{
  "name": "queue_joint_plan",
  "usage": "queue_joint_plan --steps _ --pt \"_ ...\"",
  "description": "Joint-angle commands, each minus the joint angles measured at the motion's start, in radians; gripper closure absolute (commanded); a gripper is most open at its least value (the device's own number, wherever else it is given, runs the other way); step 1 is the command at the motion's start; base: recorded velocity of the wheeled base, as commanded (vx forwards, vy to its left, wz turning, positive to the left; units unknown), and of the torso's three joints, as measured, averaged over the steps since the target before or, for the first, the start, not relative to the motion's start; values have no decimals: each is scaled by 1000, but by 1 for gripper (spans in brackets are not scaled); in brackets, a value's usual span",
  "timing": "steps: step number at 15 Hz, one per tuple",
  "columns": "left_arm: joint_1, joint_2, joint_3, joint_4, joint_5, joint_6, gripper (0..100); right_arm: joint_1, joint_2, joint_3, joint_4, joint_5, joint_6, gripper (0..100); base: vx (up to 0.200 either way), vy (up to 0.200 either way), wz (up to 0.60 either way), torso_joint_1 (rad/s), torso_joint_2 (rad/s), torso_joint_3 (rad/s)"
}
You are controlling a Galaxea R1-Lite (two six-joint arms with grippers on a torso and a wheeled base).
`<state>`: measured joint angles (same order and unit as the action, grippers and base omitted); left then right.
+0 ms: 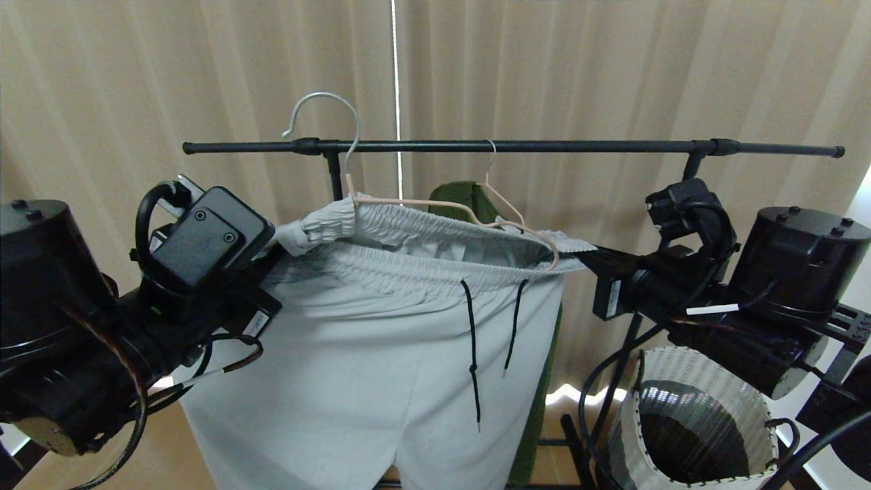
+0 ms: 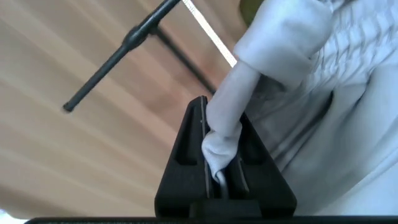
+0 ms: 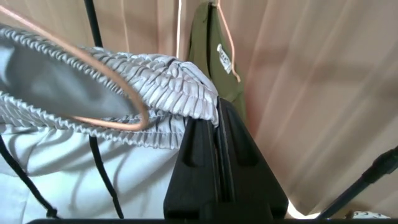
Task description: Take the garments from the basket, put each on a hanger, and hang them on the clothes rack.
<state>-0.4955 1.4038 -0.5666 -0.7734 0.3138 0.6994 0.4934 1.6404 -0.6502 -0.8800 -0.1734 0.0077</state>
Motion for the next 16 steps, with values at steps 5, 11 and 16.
queue_joint_plan --steps 5,11,16 --pt "0 11 5 -1 2 3 100 16 16 -189 217 2 3 100 0 0 0 0 0 0" --pt "6 169 31 -297 1 2 100 24 93 -192 130 -3 -3 100 0 0 0 0 0 0" --pt "9 142 51 -296 -1 22 100 -22 64 -197 141 -8 -38 100 0 0 0 0 0 0"
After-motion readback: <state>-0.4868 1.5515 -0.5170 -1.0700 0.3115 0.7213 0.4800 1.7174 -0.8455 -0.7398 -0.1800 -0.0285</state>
